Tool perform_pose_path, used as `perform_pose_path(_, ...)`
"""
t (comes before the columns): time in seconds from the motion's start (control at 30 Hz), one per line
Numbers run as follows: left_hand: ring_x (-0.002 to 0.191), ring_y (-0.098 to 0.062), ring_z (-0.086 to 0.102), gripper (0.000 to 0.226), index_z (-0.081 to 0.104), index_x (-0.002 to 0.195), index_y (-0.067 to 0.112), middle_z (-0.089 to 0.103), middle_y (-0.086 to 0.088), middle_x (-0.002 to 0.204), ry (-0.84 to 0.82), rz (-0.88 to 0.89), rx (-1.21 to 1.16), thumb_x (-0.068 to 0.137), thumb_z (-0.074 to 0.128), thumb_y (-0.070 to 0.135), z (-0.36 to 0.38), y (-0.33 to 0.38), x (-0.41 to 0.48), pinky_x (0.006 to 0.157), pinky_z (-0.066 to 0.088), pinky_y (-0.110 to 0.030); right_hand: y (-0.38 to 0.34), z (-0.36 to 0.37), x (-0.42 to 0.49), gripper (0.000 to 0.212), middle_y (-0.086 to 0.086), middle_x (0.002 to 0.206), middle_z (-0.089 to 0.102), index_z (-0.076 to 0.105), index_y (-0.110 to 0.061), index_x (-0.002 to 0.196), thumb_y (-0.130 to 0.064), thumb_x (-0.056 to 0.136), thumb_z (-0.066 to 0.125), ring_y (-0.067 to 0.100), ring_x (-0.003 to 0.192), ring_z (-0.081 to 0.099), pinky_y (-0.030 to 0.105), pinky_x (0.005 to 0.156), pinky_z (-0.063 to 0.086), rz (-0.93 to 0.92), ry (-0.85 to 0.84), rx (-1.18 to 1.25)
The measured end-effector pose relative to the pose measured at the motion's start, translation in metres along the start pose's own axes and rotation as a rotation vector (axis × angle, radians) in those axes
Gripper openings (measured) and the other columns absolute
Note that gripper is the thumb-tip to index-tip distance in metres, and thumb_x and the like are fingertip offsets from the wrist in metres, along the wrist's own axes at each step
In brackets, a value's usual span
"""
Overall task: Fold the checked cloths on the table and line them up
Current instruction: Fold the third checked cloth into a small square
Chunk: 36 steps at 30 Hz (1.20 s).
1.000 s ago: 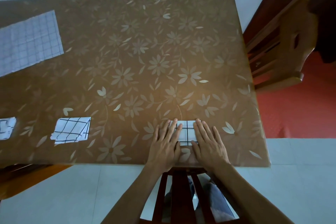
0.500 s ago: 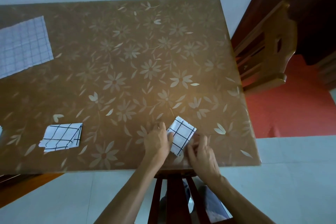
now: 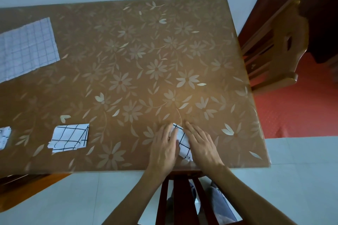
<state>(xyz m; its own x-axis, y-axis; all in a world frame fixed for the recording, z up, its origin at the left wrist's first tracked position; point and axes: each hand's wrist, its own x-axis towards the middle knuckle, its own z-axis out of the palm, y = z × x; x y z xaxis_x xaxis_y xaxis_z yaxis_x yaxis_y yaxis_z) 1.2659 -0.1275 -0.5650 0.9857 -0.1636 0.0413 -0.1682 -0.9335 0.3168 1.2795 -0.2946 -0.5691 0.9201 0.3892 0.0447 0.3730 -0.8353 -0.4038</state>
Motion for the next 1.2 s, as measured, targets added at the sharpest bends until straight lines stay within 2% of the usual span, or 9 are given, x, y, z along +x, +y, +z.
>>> perform_pose_path(0.13,0.154,-0.026,0.012,0.067,0.023,0.156,0.007,0.012,-0.012,0.166,-0.263,0.181,0.157,0.099,0.038,0.038,0.026,-0.013,0.000,0.117,0.032,-0.047,-0.008,0.020,-0.026,0.057,0.011,0.157,0.031,0.040,-0.004,0.147,-0.028,0.095,0.035,0.025,0.145,0.031,0.040,0.116,0.029,0.002,-0.140,-0.105)
perform_pose_path(0.27,0.155,-0.020,0.001,0.057,0.014,0.159,0.019,0.004,-0.001,0.168,-0.236,0.160,0.159,0.107,0.012,0.040,0.028,-0.020,-0.007,0.122,0.019,-0.049,0.001,0.028,-0.041,0.065,0.009,0.162,0.016,0.023,-0.009,0.154,-0.046,0.102,0.031,0.023,0.150,0.016,0.043,0.117,0.016,0.084,-0.243,-0.214)
perform_pose_path(0.4,0.154,-0.017,-0.003,0.058,0.009,0.160,0.022,-0.001,0.003,0.168,-0.234,0.107,0.180,0.106,0.018,0.041,0.025,-0.016,-0.009,0.123,0.014,-0.051,0.009,0.014,-0.050,0.068,0.004,0.163,0.012,0.019,-0.013,0.155,-0.052,0.101,0.029,0.020,0.151,0.012,0.046,0.117,0.014,0.115,-0.256,-0.230)
perform_pose_path(0.57,0.153,-0.027,0.013,0.059,0.025,0.156,0.019,0.010,-0.008,0.167,-0.312,0.052,0.120,0.101,0.043,0.030,0.011,-0.004,-0.002,0.120,0.022,-0.052,0.007,-0.004,-0.041,0.063,0.007,0.157,0.034,0.044,-0.011,0.145,-0.049,0.096,0.035,0.022,0.142,0.037,0.046,0.115,0.032,0.101,-0.286,-0.182)
perform_pose_path(0.73,0.149,-0.028,0.021,0.049,0.037,0.148,0.018,0.028,-0.007,0.159,-0.215,-0.016,0.017,0.100,0.047,0.020,-0.024,-0.004,-0.003,0.121,0.022,-0.048,0.000,-0.037,-0.034,0.038,0.002,0.142,0.053,0.058,-0.016,0.130,-0.019,0.093,0.050,0.025,0.123,0.054,0.038,0.097,0.046,0.153,-0.138,0.054)
perform_pose_path(0.87,0.118,-0.023,0.054,0.029,0.051,0.127,0.027,0.053,0.003,0.129,-0.215,-0.071,-0.062,0.098,0.052,0.025,-0.052,-0.013,-0.016,0.097,0.045,-0.038,-0.018,-0.061,-0.045,0.034,0.004,0.117,0.067,0.060,-0.017,0.125,-0.017,0.093,0.048,0.026,0.102,0.064,0.032,0.079,0.049,0.226,-0.180,0.141)
perform_pose_path(0.97,0.113,-0.021,0.057,0.029,0.055,0.127,0.023,0.056,0.000,0.123,-0.204,-0.148,-0.076,0.099,0.054,0.025,-0.073,-0.015,-0.033,0.092,0.048,-0.031,-0.037,-0.076,-0.058,0.040,0.007,0.119,0.066,0.054,-0.017,0.132,-0.020,0.092,0.047,0.027,0.101,0.065,0.035,0.081,0.054,0.288,-0.194,0.165)
perform_pose_path(1.07,0.106,-0.020,0.056,0.029,0.056,0.124,0.005,0.055,-0.006,0.116,-0.260,-0.225,-0.246,0.095,0.058,0.003,-0.090,-0.015,-0.059,0.077,0.043,-0.009,-0.058,-0.090,-0.074,0.040,0.009,0.119,0.066,0.055,-0.017,0.130,-0.021,0.091,0.049,0.029,0.103,0.064,0.036,0.083,0.053,0.322,-0.181,0.163)
perform_pose_path(1.2,0.105,-0.022,0.060,0.027,0.063,0.117,0.007,0.062,-0.006,0.115,-0.216,-0.204,-0.256,0.094,0.064,0.022,-0.122,-0.013,-0.095,0.081,0.043,-0.026,-0.094,-0.111,-0.097,0.038,0.009,0.120,0.067,0.059,-0.016,0.127,-0.026,0.091,0.050,0.029,0.107,0.063,0.038,0.086,0.053,0.355,-0.150,0.172)
